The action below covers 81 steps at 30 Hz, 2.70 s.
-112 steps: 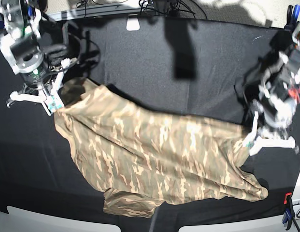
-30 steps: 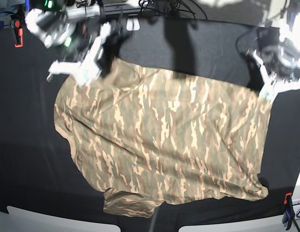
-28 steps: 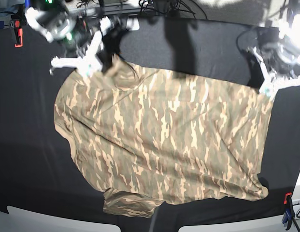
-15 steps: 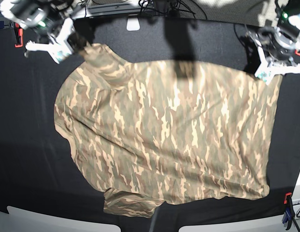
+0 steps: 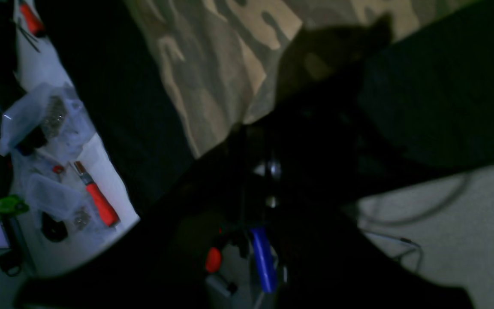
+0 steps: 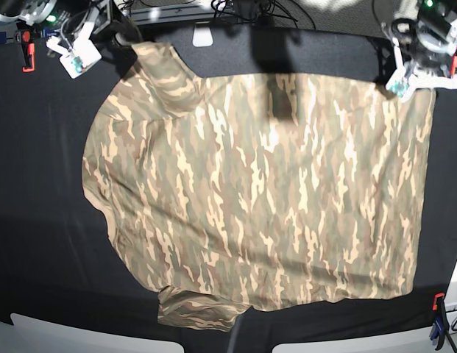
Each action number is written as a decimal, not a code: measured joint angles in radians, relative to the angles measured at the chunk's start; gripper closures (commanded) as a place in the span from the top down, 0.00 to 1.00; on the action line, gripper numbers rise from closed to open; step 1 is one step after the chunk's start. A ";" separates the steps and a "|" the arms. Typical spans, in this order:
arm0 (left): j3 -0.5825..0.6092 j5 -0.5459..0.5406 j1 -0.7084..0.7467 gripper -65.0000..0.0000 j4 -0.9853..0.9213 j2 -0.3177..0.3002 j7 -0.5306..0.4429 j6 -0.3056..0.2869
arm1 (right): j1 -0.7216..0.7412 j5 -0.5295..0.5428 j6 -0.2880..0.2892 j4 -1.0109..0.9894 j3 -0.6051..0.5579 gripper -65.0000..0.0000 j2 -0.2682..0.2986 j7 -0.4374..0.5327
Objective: Layout the t-shirt on the table in an organized manner, then fold the t-shirt properly
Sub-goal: 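Pull the held shirt edge with both grippers toward the robot, stretching it, then lower the shirt edge with both grippers and release it flat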
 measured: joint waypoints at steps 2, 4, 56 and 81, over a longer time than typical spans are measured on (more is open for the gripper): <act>0.000 0.041 0.023 0.00 0.003 0.000 0.002 0.000 | 0.000 0.000 0.000 0.000 0.000 0.00 0.000 -0.022; 0.000 0.075 0.047 0.00 0.004 0.000 0.002 0.035 | -0.010 0.001 0.000 0.000 0.000 0.00 0.000 -0.025; 0.000 0.261 0.278 0.00 0.006 -0.006 0.041 0.131 | -0.249 0.054 0.000 0.001 0.000 0.00 0.003 -0.047; 0.000 0.226 0.141 0.00 0.006 -0.005 0.017 0.133 | 0.042 0.069 0.000 0.002 0.000 0.00 0.003 -0.013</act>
